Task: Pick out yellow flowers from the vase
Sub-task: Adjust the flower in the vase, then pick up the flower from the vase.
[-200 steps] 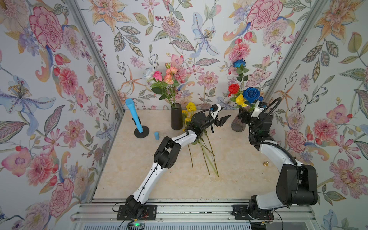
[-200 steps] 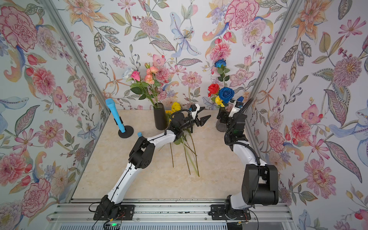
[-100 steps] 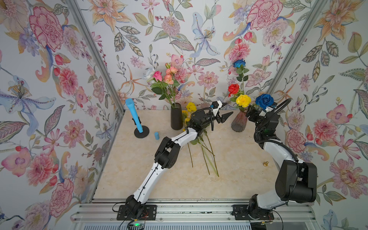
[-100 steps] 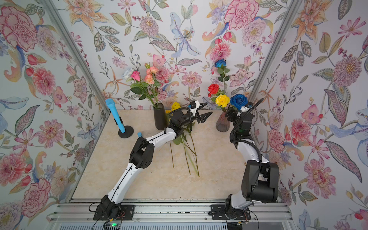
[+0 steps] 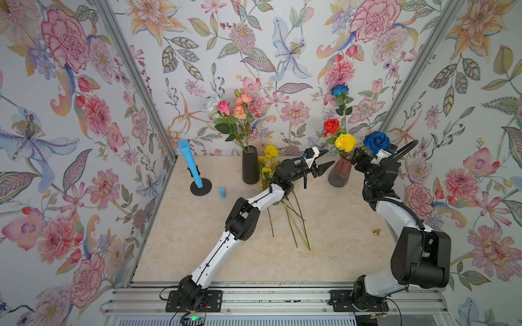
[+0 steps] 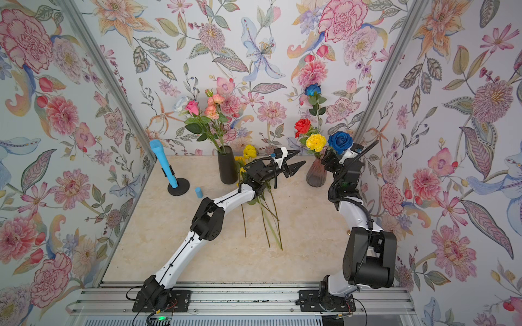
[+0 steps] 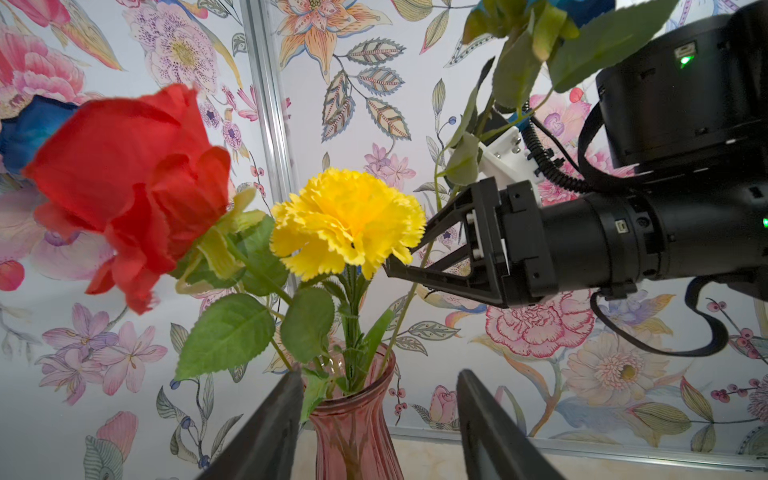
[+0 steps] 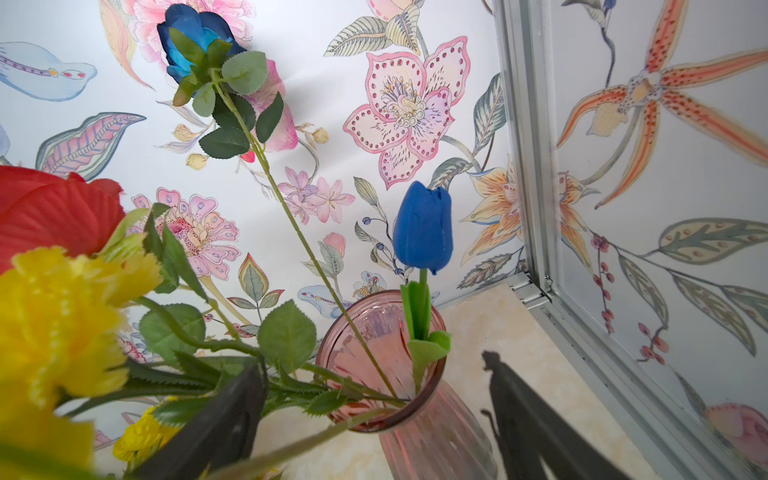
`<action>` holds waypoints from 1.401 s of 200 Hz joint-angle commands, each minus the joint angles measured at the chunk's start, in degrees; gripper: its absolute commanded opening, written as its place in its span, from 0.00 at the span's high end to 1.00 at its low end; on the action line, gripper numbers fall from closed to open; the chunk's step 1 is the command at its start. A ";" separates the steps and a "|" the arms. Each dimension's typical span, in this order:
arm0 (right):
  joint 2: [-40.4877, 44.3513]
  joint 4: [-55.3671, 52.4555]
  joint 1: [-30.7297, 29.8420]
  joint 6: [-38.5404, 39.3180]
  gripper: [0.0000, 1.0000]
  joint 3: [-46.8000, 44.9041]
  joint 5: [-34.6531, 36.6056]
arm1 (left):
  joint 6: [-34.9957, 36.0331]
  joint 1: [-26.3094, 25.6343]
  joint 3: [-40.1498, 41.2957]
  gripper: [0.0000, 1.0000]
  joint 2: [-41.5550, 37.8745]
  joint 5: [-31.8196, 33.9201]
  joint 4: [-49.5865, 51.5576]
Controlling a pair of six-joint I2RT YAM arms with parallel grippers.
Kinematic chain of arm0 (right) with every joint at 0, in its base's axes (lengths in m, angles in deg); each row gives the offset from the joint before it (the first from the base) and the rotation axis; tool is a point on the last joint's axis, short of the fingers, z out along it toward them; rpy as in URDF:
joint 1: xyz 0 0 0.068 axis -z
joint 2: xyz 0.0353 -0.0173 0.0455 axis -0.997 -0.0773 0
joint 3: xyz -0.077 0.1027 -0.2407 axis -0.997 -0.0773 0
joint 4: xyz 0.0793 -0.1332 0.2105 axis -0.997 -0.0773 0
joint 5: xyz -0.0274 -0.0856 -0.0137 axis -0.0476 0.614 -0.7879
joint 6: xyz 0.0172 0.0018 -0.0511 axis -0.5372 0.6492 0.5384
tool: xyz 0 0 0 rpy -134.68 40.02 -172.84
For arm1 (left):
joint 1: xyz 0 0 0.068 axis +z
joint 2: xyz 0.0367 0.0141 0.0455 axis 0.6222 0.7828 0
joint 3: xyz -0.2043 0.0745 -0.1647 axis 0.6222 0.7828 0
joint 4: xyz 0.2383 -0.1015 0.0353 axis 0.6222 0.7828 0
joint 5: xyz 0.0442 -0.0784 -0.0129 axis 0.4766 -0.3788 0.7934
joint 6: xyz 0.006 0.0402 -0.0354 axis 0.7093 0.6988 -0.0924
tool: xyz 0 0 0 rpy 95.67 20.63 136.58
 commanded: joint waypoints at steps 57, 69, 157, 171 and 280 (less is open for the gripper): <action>11.50 -11.25 2.07 -0.10 0.05 -2.37 5.08 | -2.29 -0.19 5.22 0.35 -3.60 -0.09 -4.34; 12.44 -12.63 2.15 -0.14 0.04 -3.03 5.24 | -2.47 -0.14 6.85 0.35 -4.56 -0.15 -4.67; 19.13 -20.82 -0.18 0.70 0.01 -7.93 3.93 | -3.23 0.90 16.24 0.33 -10.46 -1.86 -6.40; 20.00 -21.08 -0.65 0.76 0.01 -9.16 4.03 | -2.92 1.03 17.71 0.33 -11.34 -2.20 -6.40; 34.43 -20.61 -17.07 6.92 0.00 -24.63 19.06 | -4.75 2.77 19.64 0.33 -13.25 -2.26 -5.28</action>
